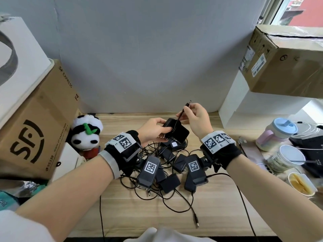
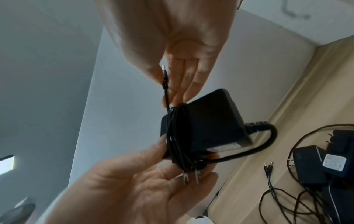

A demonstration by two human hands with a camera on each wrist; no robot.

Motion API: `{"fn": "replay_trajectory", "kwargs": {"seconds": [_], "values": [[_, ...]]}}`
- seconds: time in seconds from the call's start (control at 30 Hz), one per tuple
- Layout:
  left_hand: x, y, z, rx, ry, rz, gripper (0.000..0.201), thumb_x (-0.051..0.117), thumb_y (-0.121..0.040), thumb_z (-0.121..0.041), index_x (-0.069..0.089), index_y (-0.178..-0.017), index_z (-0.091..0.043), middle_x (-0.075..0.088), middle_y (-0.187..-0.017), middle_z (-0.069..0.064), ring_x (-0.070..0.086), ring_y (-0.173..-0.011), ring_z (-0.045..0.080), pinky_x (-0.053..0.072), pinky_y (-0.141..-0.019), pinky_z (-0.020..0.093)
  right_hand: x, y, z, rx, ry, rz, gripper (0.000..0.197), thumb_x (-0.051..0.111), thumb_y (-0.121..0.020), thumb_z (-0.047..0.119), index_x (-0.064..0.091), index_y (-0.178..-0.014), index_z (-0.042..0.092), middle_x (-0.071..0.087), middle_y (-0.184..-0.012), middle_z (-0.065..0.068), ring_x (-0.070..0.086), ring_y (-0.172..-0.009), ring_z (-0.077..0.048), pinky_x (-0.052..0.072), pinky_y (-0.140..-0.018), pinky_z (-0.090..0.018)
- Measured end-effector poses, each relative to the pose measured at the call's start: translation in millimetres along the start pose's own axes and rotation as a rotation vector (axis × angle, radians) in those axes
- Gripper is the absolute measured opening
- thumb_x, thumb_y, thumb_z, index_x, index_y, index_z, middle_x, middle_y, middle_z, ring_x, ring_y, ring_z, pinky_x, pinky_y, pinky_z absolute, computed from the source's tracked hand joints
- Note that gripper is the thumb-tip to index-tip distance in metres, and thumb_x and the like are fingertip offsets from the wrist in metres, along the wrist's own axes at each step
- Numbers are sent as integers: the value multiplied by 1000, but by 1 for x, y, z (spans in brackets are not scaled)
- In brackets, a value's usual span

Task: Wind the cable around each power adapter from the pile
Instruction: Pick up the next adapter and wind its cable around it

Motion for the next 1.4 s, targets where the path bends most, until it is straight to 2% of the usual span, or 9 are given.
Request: {"fn": "replay_trajectory", "kwargs": {"seconds": [0.2,0.3,0.37,0.47,0.57,0.73,0.97,1.07,1.4], "values": [[10,2,7,-5,109,124,11,53,-92,1,57,-101,-5,62,-98,13,65,-88,22,57,-82,35,-16,-1,-24,316,-140,-23,24,52,-91,10,57,-68,8,60,-51,4,53,-59,-12,48,-65,-22],[18,4,17,-42,154,166,12,52,-92,1,58,-100,-4,61,-98,13,63,-88,22,58,-78,33,-22,9,-33,435,-228,-6,13,51,-93,9,57,-82,4,56,-44,6,50,-57,-11,48,-67,-22],[24,4,25,-78,148,195,14,51,-92,2,58,-104,-3,61,-99,13,63,-91,23,57,-78,34,-26,18,-37,507,-182,49,8,49,-94,10,55,-98,5,59,-57,2,52,-61,-11,47,-67,-22],[37,1,36,-134,151,219,17,52,-92,1,58,-107,-1,62,-105,14,62,-96,25,56,-83,35,-37,37,-47,513,-23,166,31,47,-96,13,46,-126,20,60,-96,-5,56,-82,-16,48,-69,-24],[56,-6,44,-172,207,223,14,51,-93,0,59,-104,-3,63,-102,12,61,-92,25,56,-83,35,-54,60,-60,477,-2,176,26,40,-100,21,51,-123,24,57,-120,-4,54,-104,-14,49,-81,-24],[107,-11,61,-254,213,310,23,49,-95,-2,54,-117,1,62,-109,16,62,-92,24,56,-82,34,-92,109,-86,633,-222,17,18,42,-98,31,59,-99,28,57,-119,-10,57,-109,-25,50,-91,-39],[203,10,88,-318,117,485,18,48,-95,-2,55,-111,2,59,-103,17,58,-89,27,50,-88,34,-165,203,-126,662,-284,-235,21,52,-95,23,54,-112,11,62,-106,-11,65,-79,-19,53,-65,-21],[248,24,105,-382,16,551,19,52,-93,-3,55,-112,-1,61,-101,14,60,-84,26,51,-87,35,-198,247,-141,668,-339,-338,9,55,-93,21,59,-100,17,64,-99,-5,66,-82,-19,54,-73,-23],[368,71,186,-559,-213,629,24,58,-91,-5,53,-114,-5,62,-97,10,61,-79,20,51,-83,27,-272,383,-199,832,-475,-560,26,59,-91,20,52,-115,12,65,-98,-8,66,-79,-20,53,-79,-26]]}}
Point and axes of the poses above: each hand's wrist, its own y-axis away from the middle knuckle, its own x-axis out of the palm, z = x × y, the point moved 2 cm from there along -y, towards the middle knuckle
